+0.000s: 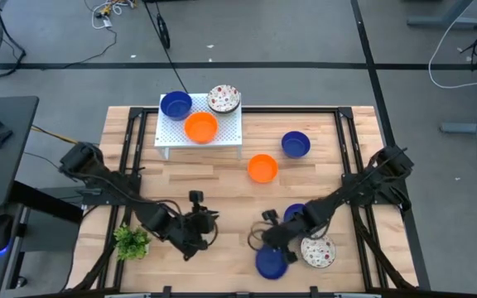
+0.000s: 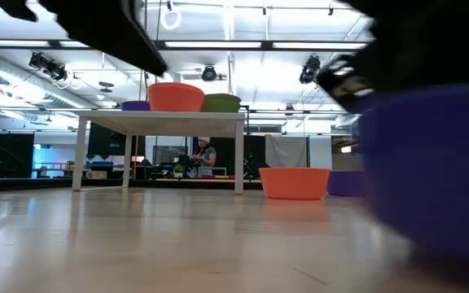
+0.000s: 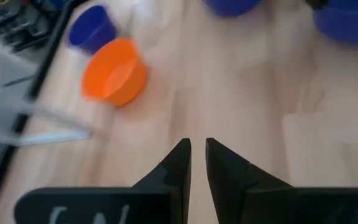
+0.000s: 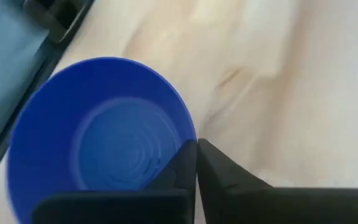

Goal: Pick & Place Mini bowls
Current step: Stack the blue bowl on top of the blue bowl on the shelf

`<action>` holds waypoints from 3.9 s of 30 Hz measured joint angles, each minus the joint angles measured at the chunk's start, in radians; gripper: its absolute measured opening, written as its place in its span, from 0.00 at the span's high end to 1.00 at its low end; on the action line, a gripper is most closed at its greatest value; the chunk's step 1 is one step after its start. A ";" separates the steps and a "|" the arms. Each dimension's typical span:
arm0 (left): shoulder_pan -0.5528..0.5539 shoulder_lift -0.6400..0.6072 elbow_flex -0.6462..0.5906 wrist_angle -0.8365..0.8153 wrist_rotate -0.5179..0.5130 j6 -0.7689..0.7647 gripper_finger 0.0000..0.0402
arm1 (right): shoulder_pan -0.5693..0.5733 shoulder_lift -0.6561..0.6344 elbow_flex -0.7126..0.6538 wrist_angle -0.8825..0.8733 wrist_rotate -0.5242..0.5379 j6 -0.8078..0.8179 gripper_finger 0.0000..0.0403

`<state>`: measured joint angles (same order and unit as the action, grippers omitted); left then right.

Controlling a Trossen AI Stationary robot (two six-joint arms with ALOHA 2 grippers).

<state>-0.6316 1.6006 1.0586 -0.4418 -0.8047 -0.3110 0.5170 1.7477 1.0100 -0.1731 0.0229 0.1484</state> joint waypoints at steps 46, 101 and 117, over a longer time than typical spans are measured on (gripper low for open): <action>-0.001 0.082 0.000 0.160 0.151 -0.076 0.85 | -0.336 -0.145 -0.048 0.232 -0.035 0.023 0.56; 0.272 0.247 0.046 0.115 0.352 0.000 0.71 | 0.030 -0.459 -0.422 0.543 0.224 0.105 0.68; 0.159 0.141 0.224 -0.147 0.211 -0.034 0.99 | 0.030 -0.459 -0.421 0.530 0.223 0.101 0.68</action>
<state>-0.4725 1.7416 1.2825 -0.5883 -0.5933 -0.3450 0.5469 1.2892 0.5892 0.3565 0.2462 0.2492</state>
